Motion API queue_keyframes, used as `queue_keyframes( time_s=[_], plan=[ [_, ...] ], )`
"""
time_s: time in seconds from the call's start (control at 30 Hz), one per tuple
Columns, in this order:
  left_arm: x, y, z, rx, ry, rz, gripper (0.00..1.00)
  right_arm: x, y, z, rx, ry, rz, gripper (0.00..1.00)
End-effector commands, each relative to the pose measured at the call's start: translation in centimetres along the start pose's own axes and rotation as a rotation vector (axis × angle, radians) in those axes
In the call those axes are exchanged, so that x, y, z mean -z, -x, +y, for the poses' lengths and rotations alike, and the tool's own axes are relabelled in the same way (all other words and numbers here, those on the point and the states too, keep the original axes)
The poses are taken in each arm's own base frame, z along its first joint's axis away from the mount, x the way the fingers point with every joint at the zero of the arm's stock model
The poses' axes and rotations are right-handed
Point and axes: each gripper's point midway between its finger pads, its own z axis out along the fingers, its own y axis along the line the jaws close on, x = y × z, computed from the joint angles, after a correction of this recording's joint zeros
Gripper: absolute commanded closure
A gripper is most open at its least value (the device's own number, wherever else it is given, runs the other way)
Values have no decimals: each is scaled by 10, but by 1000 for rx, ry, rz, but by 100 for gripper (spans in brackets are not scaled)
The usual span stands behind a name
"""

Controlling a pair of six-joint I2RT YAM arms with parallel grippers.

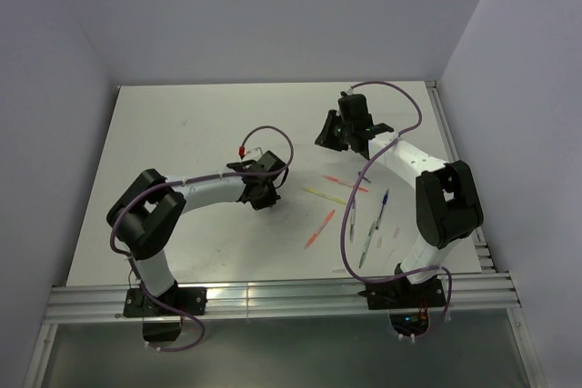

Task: Insert the pens into the pen caps
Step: Move the pen cap to the center of the board.

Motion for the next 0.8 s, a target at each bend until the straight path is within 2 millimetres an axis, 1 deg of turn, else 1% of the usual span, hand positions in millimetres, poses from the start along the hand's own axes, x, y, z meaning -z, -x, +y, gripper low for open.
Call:
queue_keyframes(
  time_s=[0.0,0.13,0.27,0.47,0.63,0.77],
  plan=[
    [-14,-3,-9,31,-8,12,99,9,20,7,7,24,-55,73],
    [-18,-4,-3,45,22,7,98,8,20,5,4,25,-52,73],
    [-16,2,6,67,39,-10,98,8,20,5,3,27,-51,74],
    [-13,8,26,86,76,-32,98,7,19,5,0,30,-50,74],
    [-17,16,32,82,92,-53,98,4,16,3,-2,27,-39,74],
    [-23,19,32,76,96,-55,98,4,17,2,-1,22,-40,74]
  ],
)
